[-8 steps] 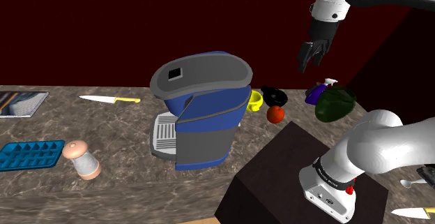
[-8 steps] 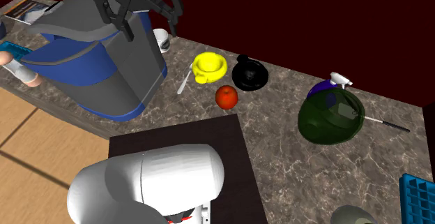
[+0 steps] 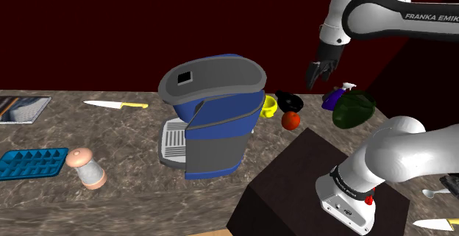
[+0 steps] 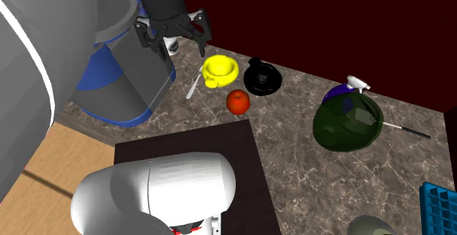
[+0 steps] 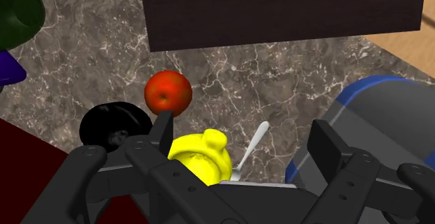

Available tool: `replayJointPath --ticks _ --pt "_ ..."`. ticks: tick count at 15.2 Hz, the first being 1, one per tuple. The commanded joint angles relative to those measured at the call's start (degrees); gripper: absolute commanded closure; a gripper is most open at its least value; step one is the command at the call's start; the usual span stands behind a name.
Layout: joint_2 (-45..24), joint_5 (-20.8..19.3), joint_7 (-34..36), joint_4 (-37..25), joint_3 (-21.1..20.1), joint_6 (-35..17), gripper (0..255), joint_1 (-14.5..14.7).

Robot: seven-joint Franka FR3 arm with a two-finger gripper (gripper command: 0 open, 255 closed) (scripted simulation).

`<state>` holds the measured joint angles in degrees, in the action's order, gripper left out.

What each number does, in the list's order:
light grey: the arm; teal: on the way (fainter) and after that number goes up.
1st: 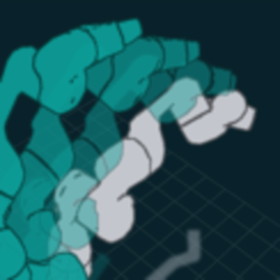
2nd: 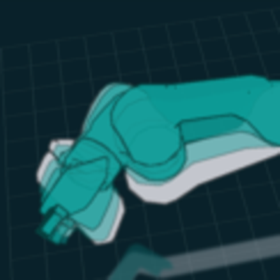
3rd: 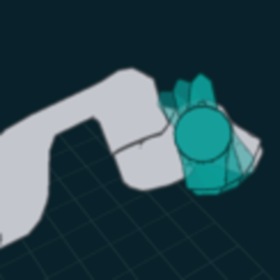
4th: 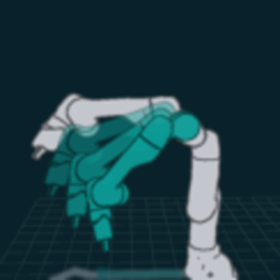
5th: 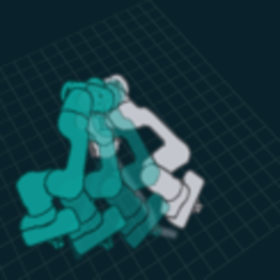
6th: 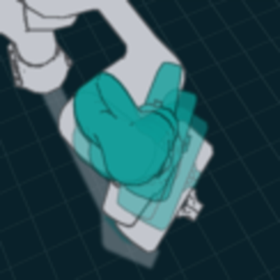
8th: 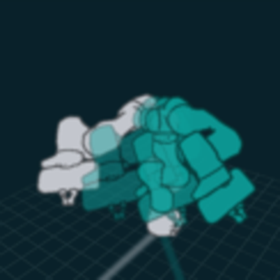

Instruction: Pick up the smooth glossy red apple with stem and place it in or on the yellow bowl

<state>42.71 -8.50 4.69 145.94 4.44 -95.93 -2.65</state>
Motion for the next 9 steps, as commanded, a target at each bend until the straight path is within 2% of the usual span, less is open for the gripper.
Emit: replayJointPath --ticks 1,9 --pt "-0.4 -1.5 -0.4 3.5 1.1 -4.7 0 -0.8" --pt "-8.3 -8.3 -1.1 12.4 5.7 -24.6 0 -4.8"
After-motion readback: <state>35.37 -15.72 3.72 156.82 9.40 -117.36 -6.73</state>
